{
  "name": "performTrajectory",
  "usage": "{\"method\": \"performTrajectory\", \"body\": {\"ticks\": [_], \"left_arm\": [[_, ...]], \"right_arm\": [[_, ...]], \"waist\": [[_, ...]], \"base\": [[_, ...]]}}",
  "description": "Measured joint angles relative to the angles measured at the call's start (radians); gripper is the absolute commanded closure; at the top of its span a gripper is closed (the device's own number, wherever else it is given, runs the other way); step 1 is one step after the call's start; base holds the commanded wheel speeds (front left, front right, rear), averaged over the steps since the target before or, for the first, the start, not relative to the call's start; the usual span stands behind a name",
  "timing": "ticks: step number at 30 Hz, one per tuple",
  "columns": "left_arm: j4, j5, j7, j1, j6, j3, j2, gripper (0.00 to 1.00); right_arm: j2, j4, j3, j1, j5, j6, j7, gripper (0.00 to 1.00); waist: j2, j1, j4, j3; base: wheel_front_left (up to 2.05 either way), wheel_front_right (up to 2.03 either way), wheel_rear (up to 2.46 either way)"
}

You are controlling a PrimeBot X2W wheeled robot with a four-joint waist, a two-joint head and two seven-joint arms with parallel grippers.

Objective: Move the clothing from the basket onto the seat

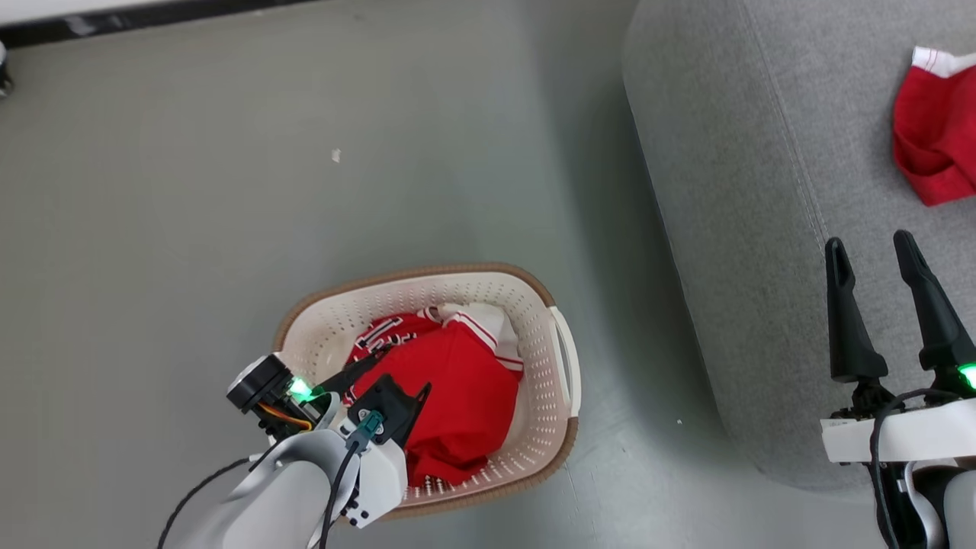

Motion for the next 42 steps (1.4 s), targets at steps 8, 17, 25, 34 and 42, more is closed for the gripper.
{"method": "performTrajectory", "body": {"ticks": [8, 17, 25, 34, 42], "left_arm": [[0.065, 0.051, 0.001, -0.061, -0.017, -0.038, 0.01, 0.0], [0.133, 0.072, 0.008, -0.113, -0.025, -0.05, 0.028, 0.0], [0.181, 0.097, 0.007, -0.162, -0.025, -0.05, 0.039, 0.0], [0.238, 0.128, 0.009, -0.215, -0.01, -0.055, 0.062, 0.0], [0.275, 0.163, 0.026, -0.249, 0.012, -0.067, 0.08, 0.0]], "right_arm": [[0.0, 0.018, 0.026, -0.053, 0.023, 0.0, -0.019, 0.0], [0.0, 0.042, 0.049, -0.117, 0.052, 0.0, -0.038, 0.0], [0.0, 0.067, 0.067, -0.163, 0.071, 0.0, -0.053, 0.0], [0.0, 0.095, 0.096, -0.217, 0.087, 0.0, -0.057, 0.0], [0.0, 0.118, 0.118, -0.272, 0.11, 0.0, -0.063, 0.0]], "waist": [[0.0, 0.0, -0.038, 0.086], [0.0, 0.0001, -0.081, 0.17], [0.0, 0.0, -0.118, 0.235], [0.0, 0.0001, -0.155, 0.3], [0.0, 0.0001, -0.18, 0.343]], "base": [[0.0, 0.0, 0.0], [0.0, 0.0, 0.0], [0.0, 0.0, 0.0], [0.0, 0.0, 0.0], [0.0, 0.0, 0.0]]}}
